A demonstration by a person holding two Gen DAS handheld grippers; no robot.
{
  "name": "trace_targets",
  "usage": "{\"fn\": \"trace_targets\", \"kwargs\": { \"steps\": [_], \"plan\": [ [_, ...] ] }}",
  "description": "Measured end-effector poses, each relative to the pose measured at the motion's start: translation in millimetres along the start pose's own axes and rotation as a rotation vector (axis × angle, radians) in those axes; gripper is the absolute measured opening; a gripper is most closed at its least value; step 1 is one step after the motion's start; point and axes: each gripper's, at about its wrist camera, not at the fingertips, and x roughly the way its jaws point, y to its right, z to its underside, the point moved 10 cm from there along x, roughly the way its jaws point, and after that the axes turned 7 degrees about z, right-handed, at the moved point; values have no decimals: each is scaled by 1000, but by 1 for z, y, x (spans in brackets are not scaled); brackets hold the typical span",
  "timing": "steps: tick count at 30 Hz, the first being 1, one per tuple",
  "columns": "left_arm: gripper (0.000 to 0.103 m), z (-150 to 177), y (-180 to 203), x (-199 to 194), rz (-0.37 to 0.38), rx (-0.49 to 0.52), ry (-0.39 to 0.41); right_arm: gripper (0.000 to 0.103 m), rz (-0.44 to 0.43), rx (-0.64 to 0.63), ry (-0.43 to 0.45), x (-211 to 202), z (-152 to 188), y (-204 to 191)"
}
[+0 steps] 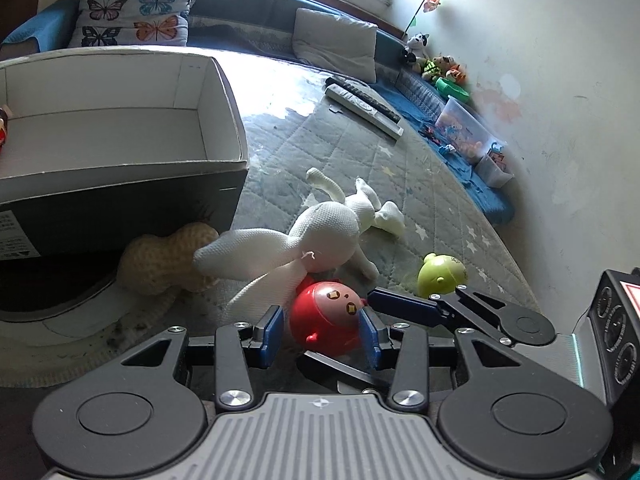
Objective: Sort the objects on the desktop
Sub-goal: 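Move the left tool to the red octopus toy and grasp it, then carry the red octopus into the shoebox and open the left gripper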
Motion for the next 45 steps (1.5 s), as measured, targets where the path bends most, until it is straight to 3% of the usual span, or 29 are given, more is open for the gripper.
{"fn": "trace_targets", "kwargs": {
  "steps": [9, 18, 24, 30, 38, 45],
  "plan": [
    [44, -1, -1, 2, 16, -13, -6, 75, 3, -49, 35, -8, -5, -6],
    [45, -1, -3, 6, 30, -32, -16, 63, -5, -86, 6, 1, -2, -17],
    [45, 0, -3, 1, 33, -31, -7, 49, 8, -58, 4, -3, -2, -15],
    [44, 3, 0, -18, 39, -22, 16, 49, -8, -75, 12, -16, -5, -24],
    [44, -31, -20, -68, -11, -12, 124, 49, -60, -162, 116, -35, -52, -61],
    [44, -75, -53, -112, -85, -18, 226, 49, -141, -227, 182, -11, -117, -102]
  ]
}}
